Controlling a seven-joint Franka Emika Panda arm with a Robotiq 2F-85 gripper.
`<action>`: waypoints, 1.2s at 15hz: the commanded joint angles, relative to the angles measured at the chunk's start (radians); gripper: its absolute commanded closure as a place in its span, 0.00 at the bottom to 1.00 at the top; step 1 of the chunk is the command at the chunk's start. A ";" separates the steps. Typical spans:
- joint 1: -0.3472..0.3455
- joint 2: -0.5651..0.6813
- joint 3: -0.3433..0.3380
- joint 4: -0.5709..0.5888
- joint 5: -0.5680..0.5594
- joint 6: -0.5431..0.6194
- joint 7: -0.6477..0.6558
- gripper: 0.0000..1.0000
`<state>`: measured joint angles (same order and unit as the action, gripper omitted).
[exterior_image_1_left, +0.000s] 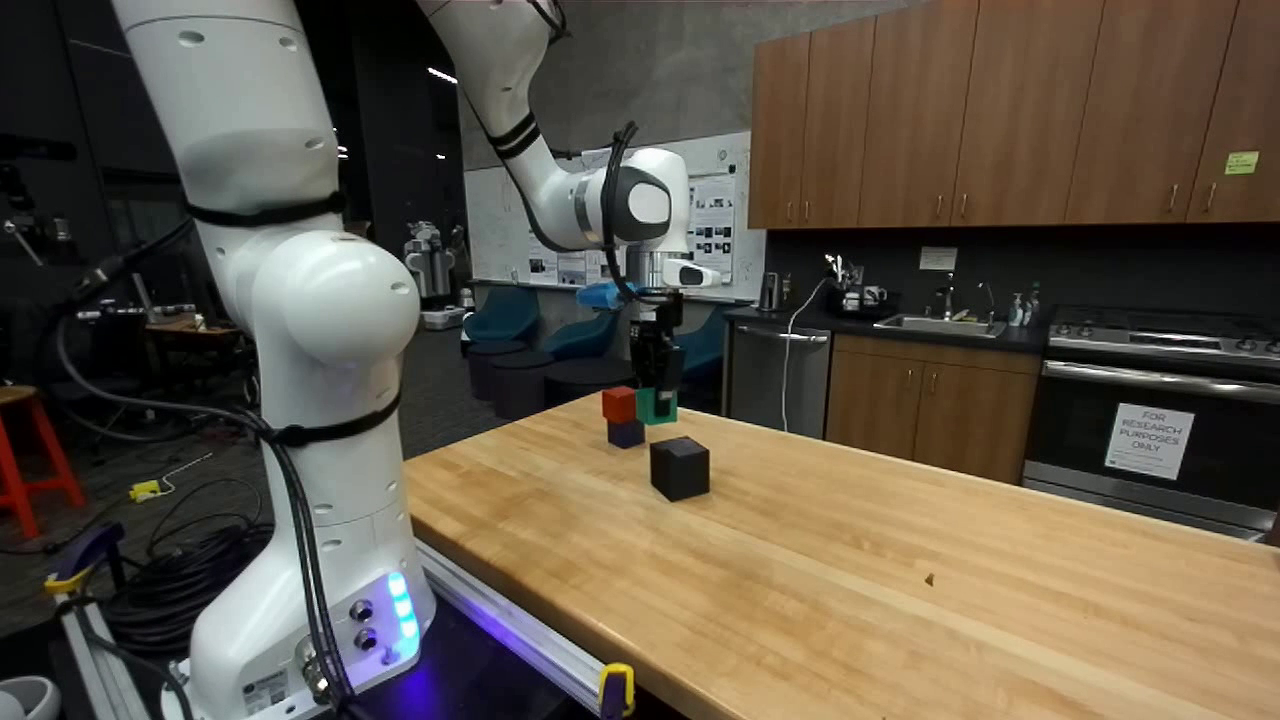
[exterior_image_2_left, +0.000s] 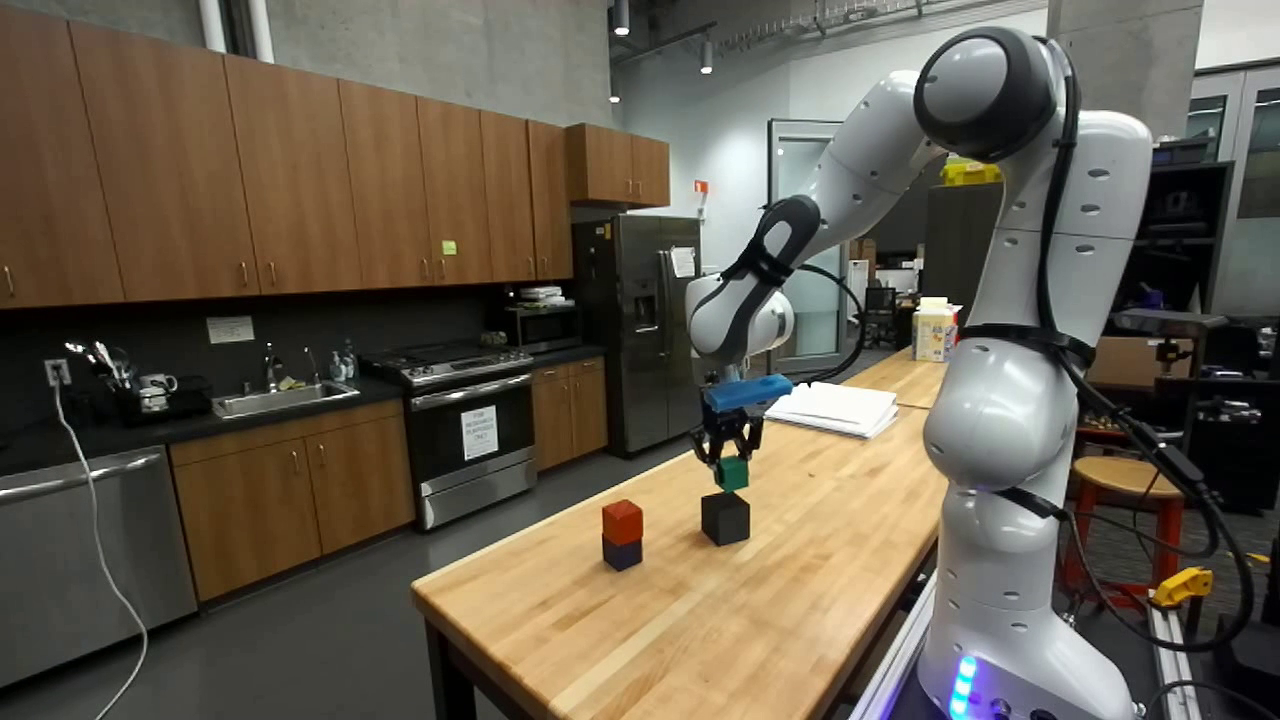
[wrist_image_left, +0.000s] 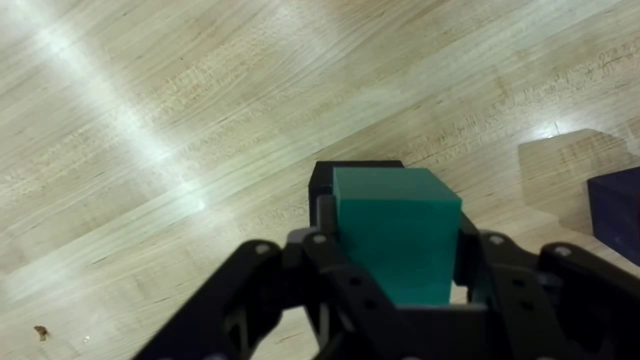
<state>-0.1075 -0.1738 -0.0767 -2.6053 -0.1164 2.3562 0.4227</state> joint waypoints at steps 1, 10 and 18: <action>-0.018 -0.003 0.016 0.004 -0.019 0.007 0.023 0.76; -0.018 0.000 0.016 0.002 -0.018 0.033 0.025 0.76; -0.018 -0.001 0.016 0.003 -0.019 0.032 0.018 0.76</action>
<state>-0.1075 -0.1738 -0.0765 -2.6051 -0.1169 2.3848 0.4241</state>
